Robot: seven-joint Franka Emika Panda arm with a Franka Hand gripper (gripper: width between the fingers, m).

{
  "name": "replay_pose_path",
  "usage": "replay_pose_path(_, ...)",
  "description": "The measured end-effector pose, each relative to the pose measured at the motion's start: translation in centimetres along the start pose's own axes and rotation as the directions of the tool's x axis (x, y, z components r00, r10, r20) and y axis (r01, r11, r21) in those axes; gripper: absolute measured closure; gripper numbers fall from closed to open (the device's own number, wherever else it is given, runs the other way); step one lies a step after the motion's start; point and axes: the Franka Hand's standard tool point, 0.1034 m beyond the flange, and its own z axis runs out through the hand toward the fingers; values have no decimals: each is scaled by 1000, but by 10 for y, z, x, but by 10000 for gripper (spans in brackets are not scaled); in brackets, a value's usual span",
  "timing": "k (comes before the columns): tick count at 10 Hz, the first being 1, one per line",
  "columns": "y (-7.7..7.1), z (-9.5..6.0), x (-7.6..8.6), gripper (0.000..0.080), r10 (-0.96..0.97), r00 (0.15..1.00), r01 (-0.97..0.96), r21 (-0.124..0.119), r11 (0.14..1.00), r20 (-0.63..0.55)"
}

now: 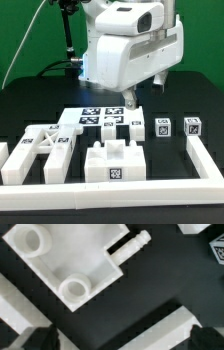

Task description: Assemble chair

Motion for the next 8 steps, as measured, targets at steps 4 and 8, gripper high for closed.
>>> replay_pose_path(4, 14, 11, -12, 150, 259, 966, -259, -1, 966, 2)
replay_pose_path(8, 37, 31, -35, 150, 535, 844, -534, 42, 844, -14)
